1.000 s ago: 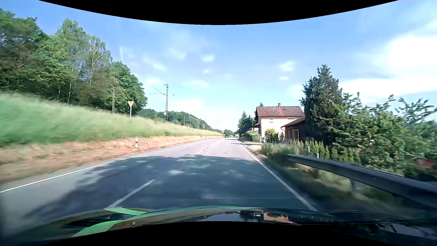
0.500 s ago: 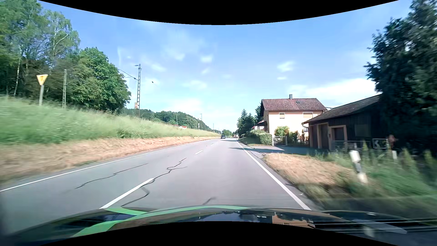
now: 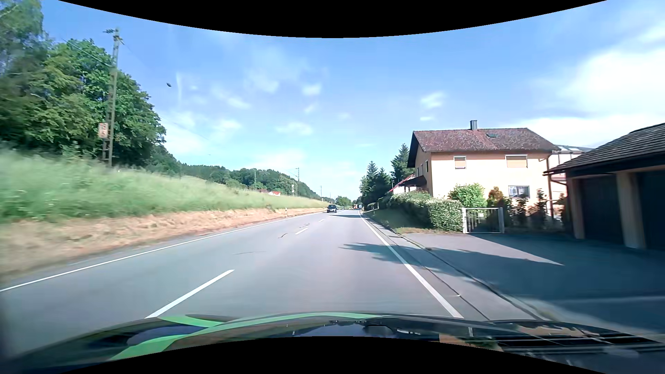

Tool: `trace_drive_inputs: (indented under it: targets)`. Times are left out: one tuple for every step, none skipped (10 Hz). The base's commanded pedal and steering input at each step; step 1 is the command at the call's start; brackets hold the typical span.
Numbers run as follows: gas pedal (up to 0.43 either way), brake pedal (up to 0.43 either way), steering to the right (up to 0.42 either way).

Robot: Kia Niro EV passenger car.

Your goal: Follow the waypoints while adhering to traffic rules and regulations

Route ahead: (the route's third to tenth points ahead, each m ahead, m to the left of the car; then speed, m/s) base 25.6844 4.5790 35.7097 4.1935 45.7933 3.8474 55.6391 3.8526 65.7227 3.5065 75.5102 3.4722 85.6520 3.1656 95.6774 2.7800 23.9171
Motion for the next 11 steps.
trace_drive_inputs:
  targets:
    - [0.209, 0.000, 0.000]
    - [0.228, 0.000, 0.000]
    - [0.228, 0.000, -0.001]
    - [0.228, 0.000, -0.001]
    - [0.228, 0.000, -0.001]
    - [0.240, 0.000, -0.001]
    - [0.240, 0.000, 0.000]
    - [0.240, 0.000, 0.000]
    - [0.240, 0.000, -0.001]
    - [0.228, 0.000, -0.001]
    - [0.220, 0.000, 0.000]
